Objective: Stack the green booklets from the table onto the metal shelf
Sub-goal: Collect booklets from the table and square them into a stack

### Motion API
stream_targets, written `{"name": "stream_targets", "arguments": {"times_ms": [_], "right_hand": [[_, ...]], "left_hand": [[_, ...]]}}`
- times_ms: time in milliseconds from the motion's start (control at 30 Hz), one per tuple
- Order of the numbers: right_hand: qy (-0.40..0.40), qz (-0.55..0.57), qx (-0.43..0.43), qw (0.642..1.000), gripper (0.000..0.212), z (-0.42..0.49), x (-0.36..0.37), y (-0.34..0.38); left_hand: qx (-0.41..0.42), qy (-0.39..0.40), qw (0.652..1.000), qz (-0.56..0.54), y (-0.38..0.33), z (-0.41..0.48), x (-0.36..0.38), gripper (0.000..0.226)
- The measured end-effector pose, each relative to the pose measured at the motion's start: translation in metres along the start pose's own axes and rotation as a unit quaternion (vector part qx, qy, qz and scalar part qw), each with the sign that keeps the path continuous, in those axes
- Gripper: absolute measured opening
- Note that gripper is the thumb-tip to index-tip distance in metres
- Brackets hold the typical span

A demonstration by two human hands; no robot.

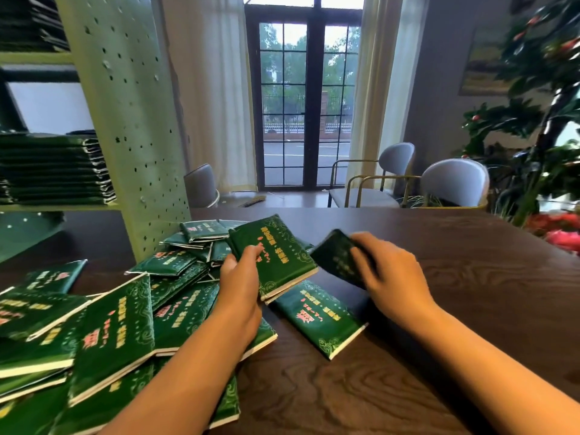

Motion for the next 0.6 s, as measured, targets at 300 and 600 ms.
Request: {"name": "stream_targets", "arguments": {"times_ms": [300, 600], "right_hand": [[-0.050, 0.335, 0.300, 0.892, 0.031, 0.005, -0.005, 0.004], [0.002, 0.412, 0.410, 0.814, 0.032, 0.000, 0.001, 0.008]], "left_hand": [[0.039, 0.071, 0.988, 0.132, 0.006, -0.015, 0.010, 0.039], [0.041, 0.079, 0.981, 0.172, 0.010, -0.012, 0.009, 0.021]]}}
Point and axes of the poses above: each hand's wrist, its own z-axis towards the middle knuckle, its own x-axis out of the palm, y = z × x, the point moved 2 cm from there along z, towards the middle knuckle, and after that the axes turned 9 degrees about -y, right-handed, at the moved point
